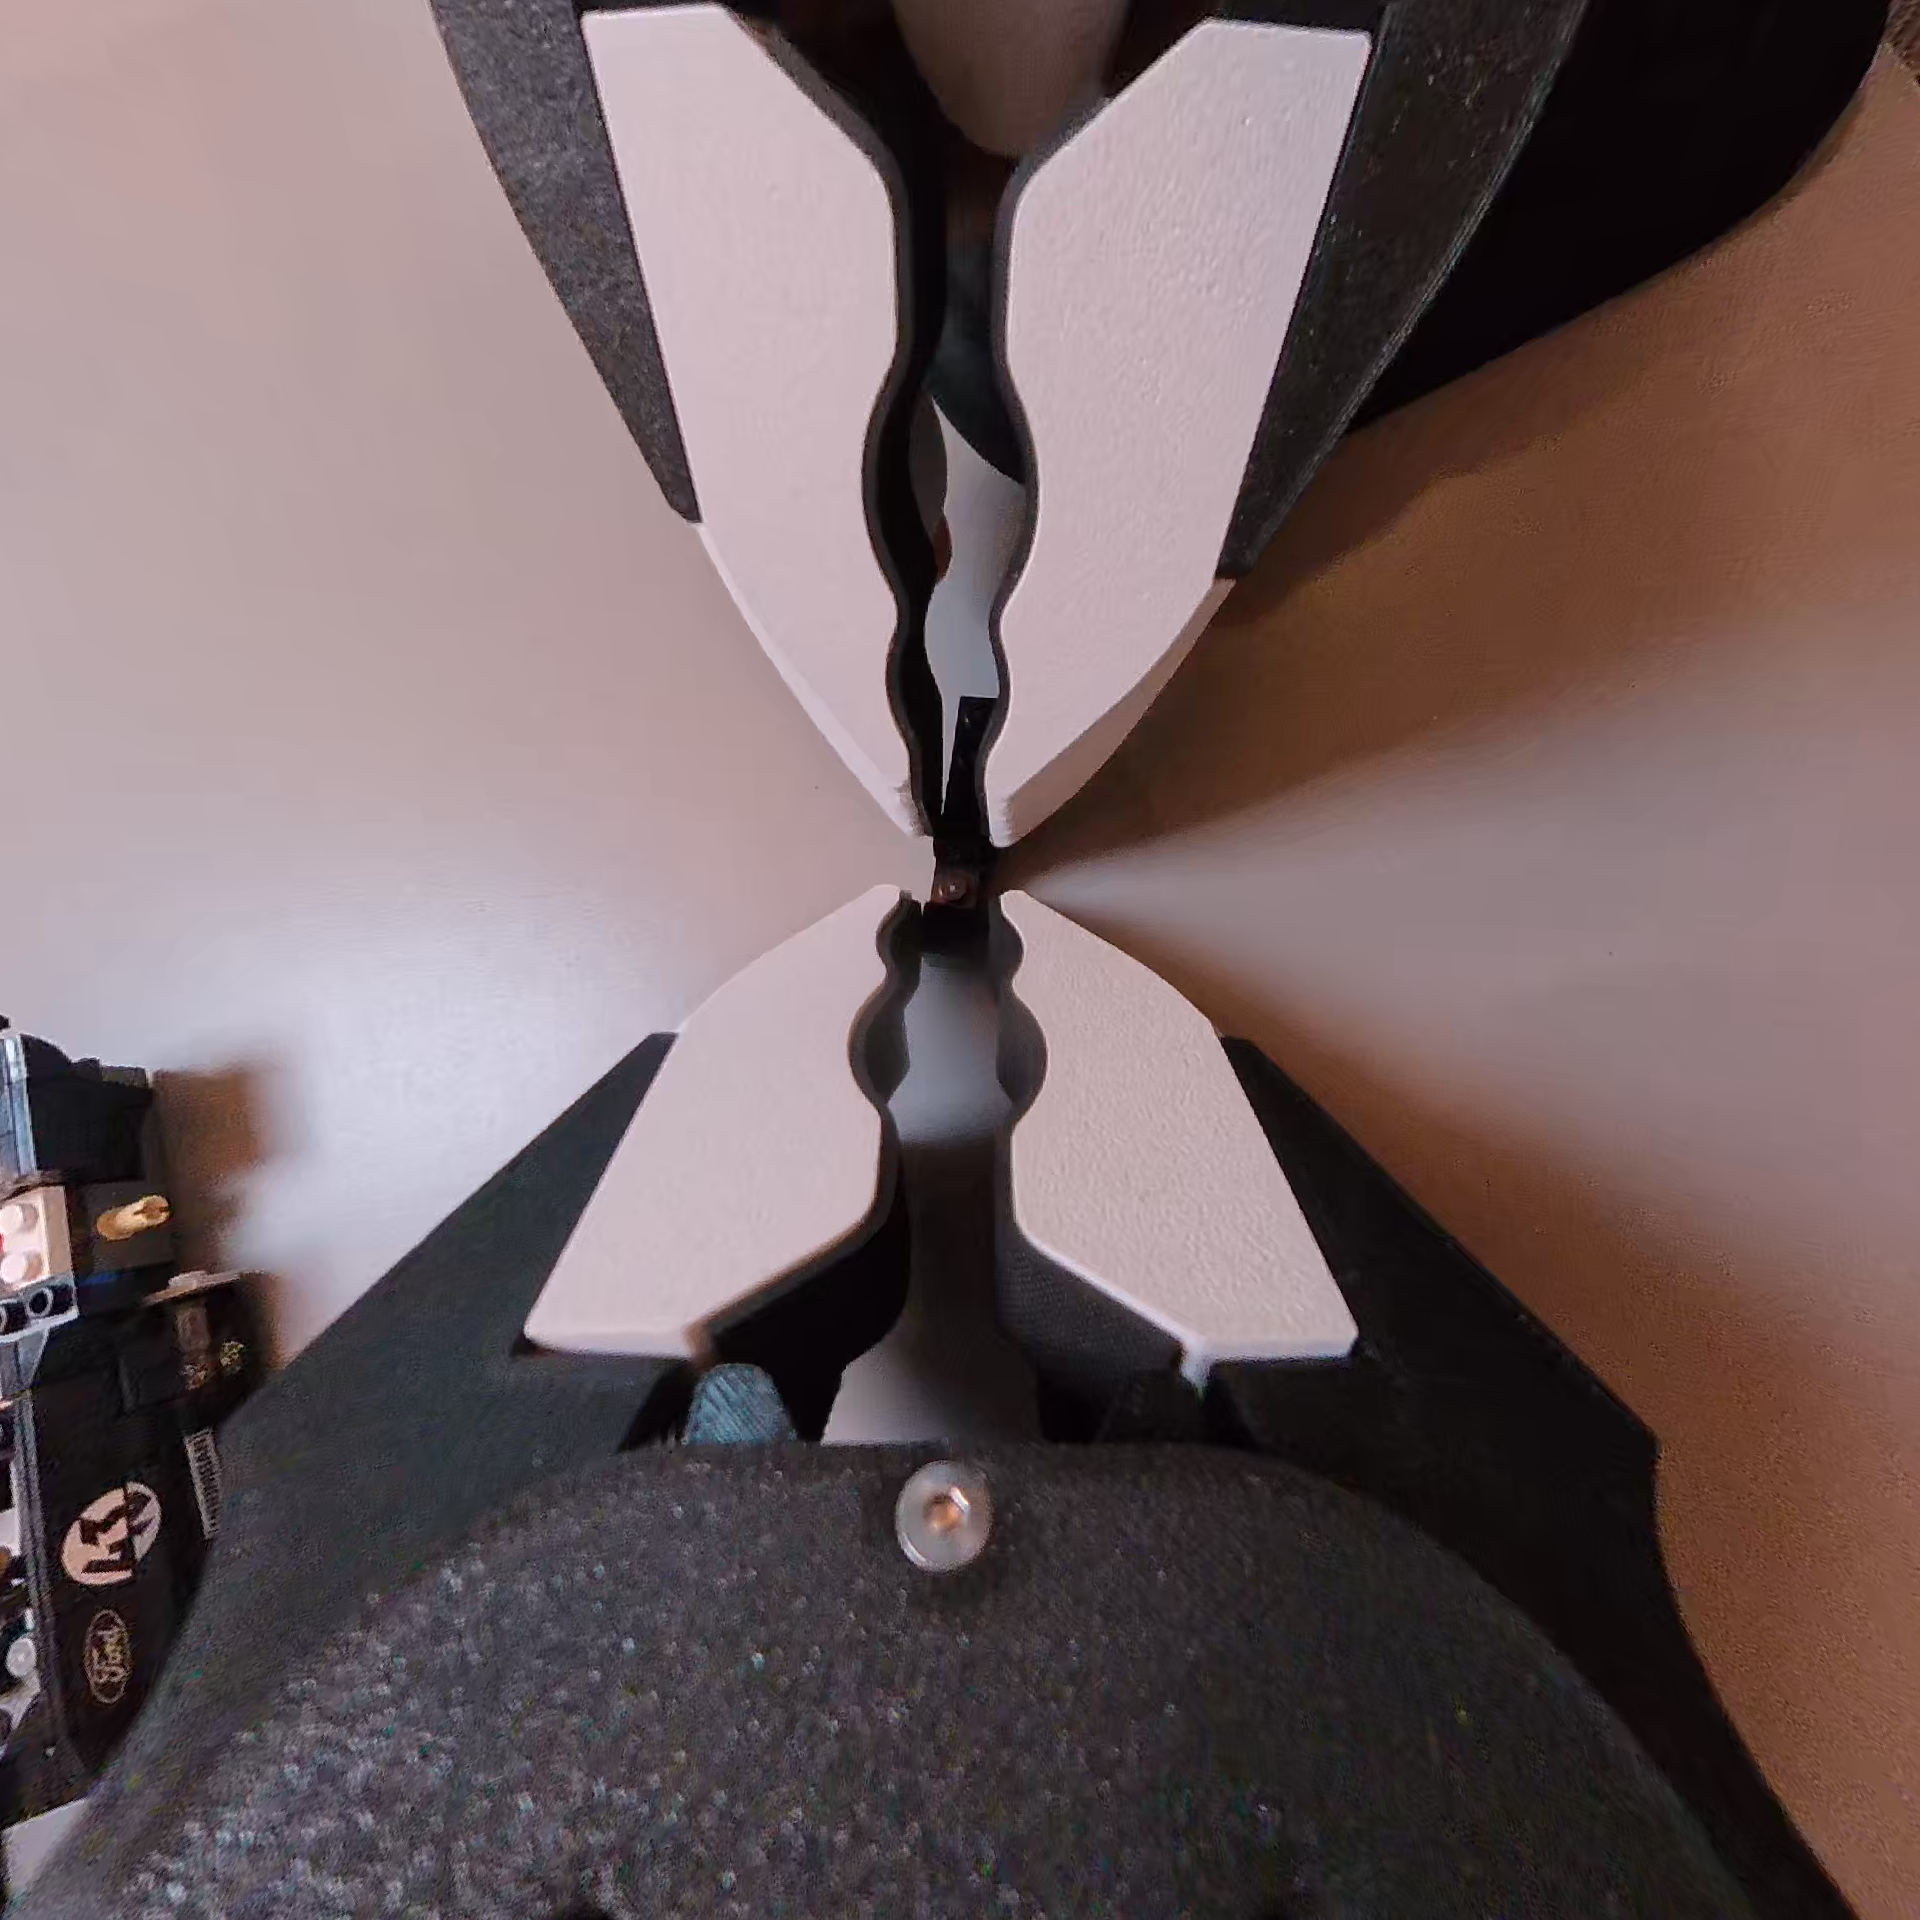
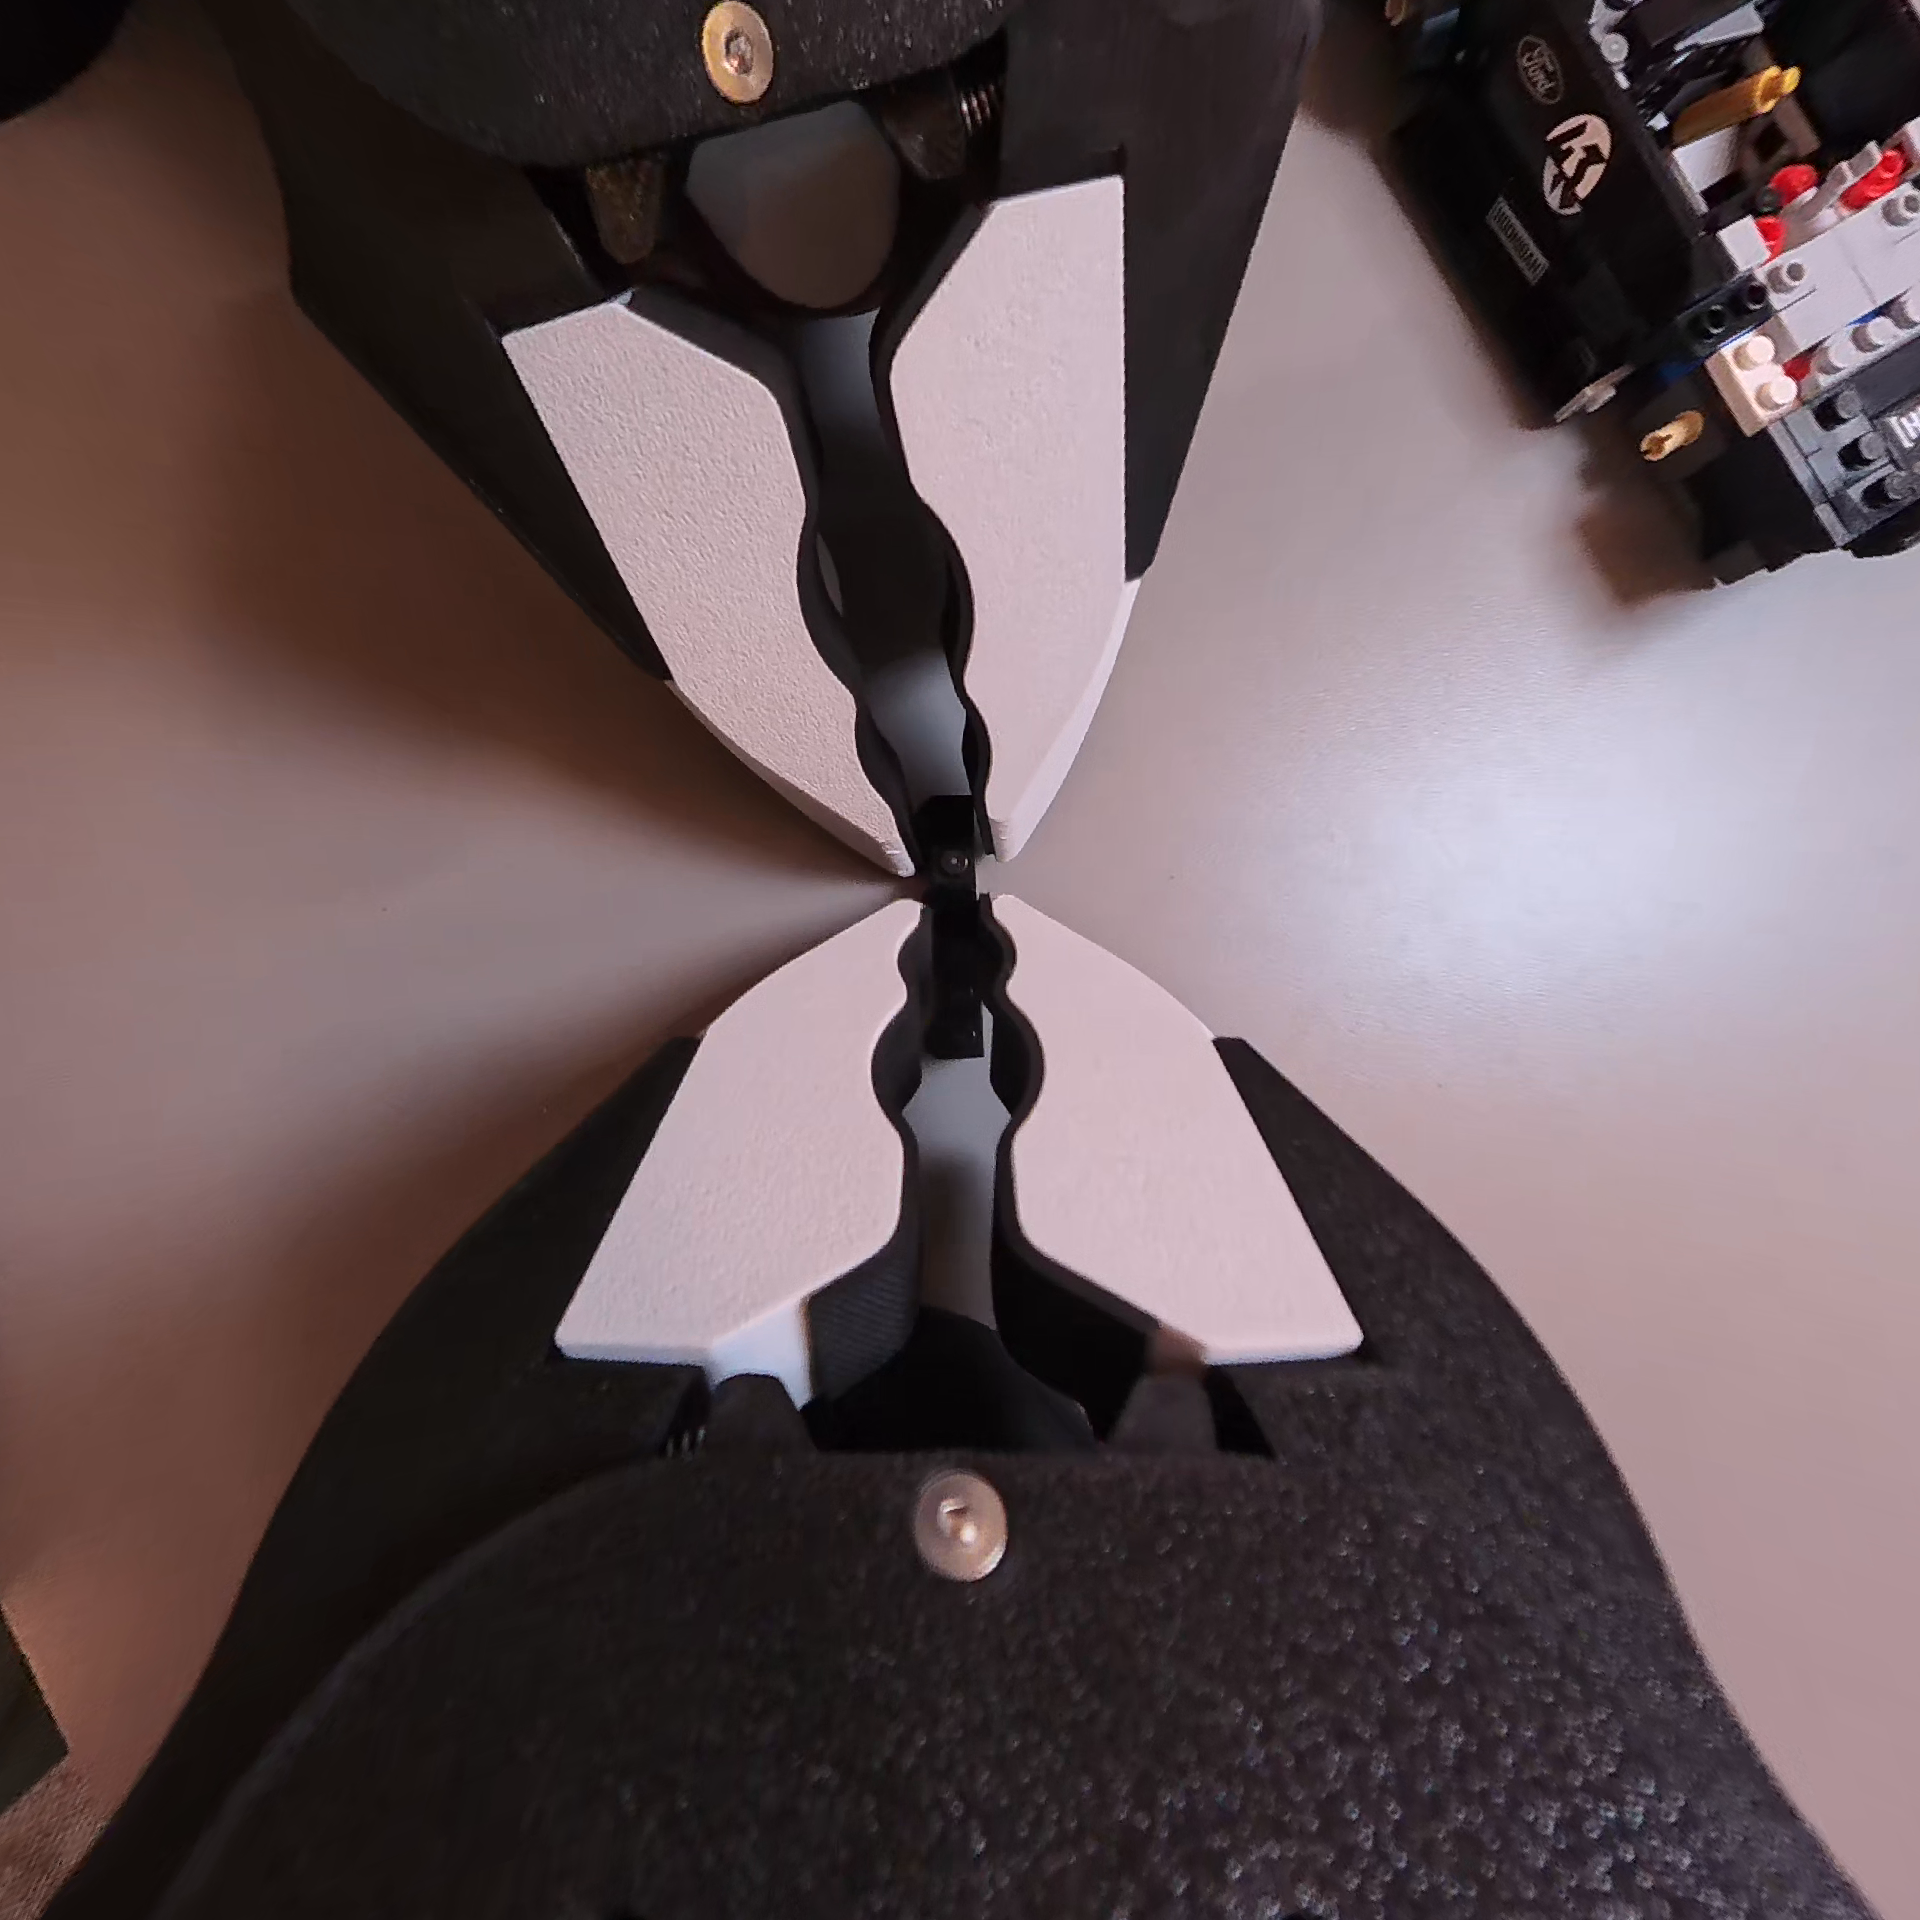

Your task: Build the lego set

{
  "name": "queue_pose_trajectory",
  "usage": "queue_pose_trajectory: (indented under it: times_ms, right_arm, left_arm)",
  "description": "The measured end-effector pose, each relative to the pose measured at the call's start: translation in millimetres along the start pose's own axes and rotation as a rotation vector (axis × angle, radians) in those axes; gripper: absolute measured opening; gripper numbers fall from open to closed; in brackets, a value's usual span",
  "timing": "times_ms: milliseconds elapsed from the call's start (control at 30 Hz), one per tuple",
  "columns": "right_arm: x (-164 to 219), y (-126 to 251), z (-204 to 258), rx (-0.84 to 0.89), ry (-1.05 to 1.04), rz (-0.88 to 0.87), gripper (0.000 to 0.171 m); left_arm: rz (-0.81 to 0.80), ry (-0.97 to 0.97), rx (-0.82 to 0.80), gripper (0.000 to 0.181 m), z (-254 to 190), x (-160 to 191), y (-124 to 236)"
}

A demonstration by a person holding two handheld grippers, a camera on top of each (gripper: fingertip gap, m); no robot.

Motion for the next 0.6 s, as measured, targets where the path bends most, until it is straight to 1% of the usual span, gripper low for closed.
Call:
queue_pose_trajectory:
  times_ms: [367,600]
  right_arm:
    - [-0.1,-1.5,0.0,-0.012,0.014,0.076,0.008]
    - [-0.4,-2.7,0.0,-0.058,-0.047,0.121,0.008]
  left_arm:
    - [-0.007,0.002,-0.004,0.012,-0.3,0.0,-0.1]
    - [-0.014,0.011,-0.004,0.012,-0.3,0.4,0.0]
Point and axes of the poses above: each gripper's, where its closed fingertips meet, y back along the fingers, x out of its underside, z = x × y across the jaws, the point moved 1 cm from there along y, back along the fingers, and after that the axes turned 5 degrees about -y, right-handed, at the moved point
